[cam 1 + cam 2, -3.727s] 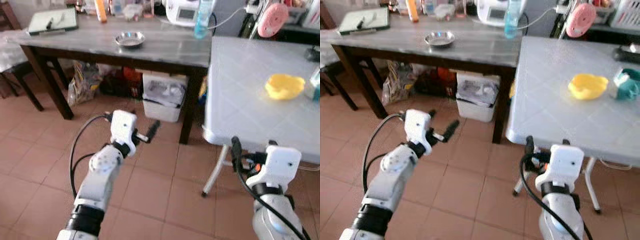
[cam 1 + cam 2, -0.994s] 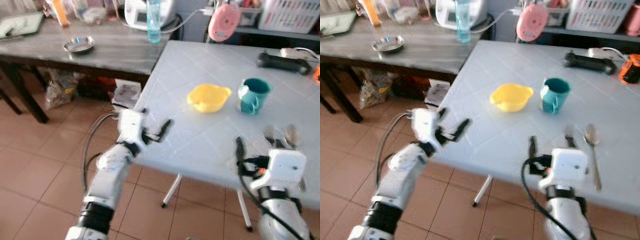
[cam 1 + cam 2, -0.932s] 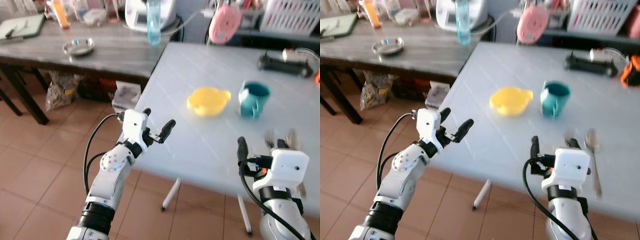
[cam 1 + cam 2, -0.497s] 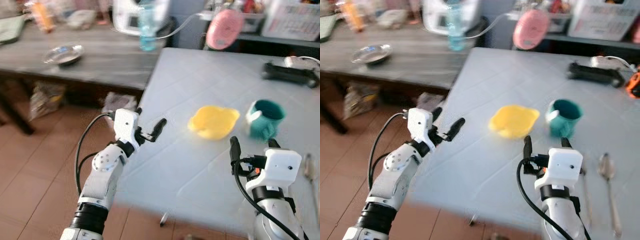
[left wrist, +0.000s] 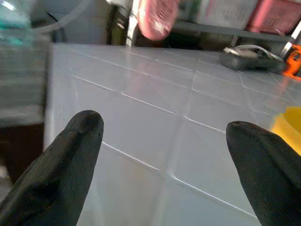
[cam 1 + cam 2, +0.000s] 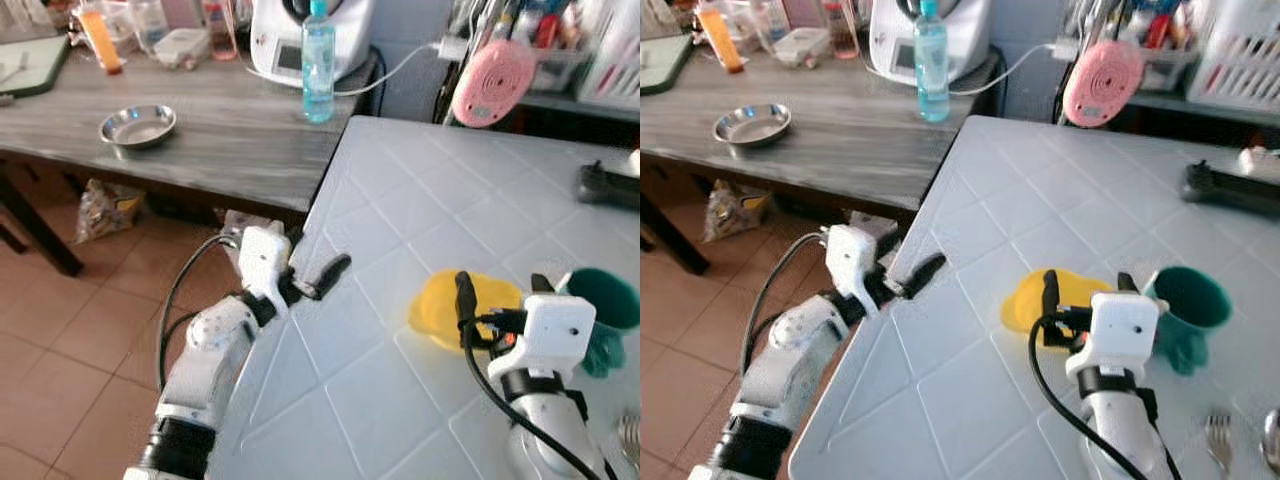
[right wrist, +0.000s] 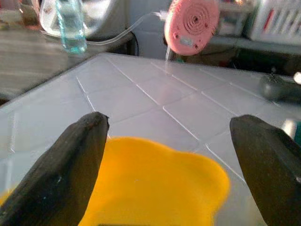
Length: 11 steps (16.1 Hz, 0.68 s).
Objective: Setting the table
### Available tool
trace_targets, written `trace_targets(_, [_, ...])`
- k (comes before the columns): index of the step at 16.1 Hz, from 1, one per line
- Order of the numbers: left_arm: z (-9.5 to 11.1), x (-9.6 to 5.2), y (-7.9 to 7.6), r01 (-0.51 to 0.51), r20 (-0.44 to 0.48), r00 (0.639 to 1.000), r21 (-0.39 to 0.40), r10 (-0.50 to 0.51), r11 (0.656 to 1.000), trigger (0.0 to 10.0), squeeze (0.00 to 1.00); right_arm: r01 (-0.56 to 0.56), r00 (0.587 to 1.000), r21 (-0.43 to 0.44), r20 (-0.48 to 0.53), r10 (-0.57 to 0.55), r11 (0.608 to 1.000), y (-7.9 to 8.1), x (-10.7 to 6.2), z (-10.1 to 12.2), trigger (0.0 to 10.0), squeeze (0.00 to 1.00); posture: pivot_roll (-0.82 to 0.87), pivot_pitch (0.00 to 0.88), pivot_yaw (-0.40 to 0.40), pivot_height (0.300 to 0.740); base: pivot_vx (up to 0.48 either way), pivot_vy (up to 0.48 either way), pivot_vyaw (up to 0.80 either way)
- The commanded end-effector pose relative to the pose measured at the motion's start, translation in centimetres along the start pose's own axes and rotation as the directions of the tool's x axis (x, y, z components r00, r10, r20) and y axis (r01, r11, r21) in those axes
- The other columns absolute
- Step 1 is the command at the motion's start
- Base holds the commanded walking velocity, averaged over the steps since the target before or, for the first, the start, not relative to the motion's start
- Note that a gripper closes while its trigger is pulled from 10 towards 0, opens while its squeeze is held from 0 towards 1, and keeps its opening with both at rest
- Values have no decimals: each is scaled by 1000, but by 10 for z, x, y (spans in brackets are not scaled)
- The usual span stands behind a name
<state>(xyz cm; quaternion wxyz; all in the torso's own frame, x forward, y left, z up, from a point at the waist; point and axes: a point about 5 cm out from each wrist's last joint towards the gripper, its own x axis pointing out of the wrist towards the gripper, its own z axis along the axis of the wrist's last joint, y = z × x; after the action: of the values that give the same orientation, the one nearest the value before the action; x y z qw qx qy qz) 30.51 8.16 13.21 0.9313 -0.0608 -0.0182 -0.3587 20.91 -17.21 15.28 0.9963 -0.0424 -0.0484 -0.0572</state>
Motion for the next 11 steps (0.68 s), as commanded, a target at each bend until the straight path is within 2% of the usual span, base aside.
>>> trace_targets(1, [-2,-1,-2,12,-20,1000,1,-12,1000,10000,0,13,1000,-1,-1,-13,1000,-2,-1,0,10000,0,-5,110,11,740,0,0,0])
trace_targets(6, [-4,-3,1,2,-57,998,6,-1,1000,10000,0,8,1000,2,0,-8,1000,-1,-1,1,10000,0,-4,112,8,740,0,0,0])
trace_targets(8, [3,0,-5,119,-55,992,15,-118,993,10000,0,-22,1000,16,5,22,1000,1,-2,6,10000,0,-6,115,12,740,0,0,0])
trace_targets(9, [9,3,-5,142,-52,989,-8,-142,990,10000,0,-52,999,23,8,52,998,3,-4,8,10000,0,-6,116,13,740,0,0,0])
trace_targets(11, [22,11,-4,185,-46,982,13,-184,983,10000,0,-120,992,51,31,119,991,9,-12,15,10000,0,-8,132,21,740,0,0,0])
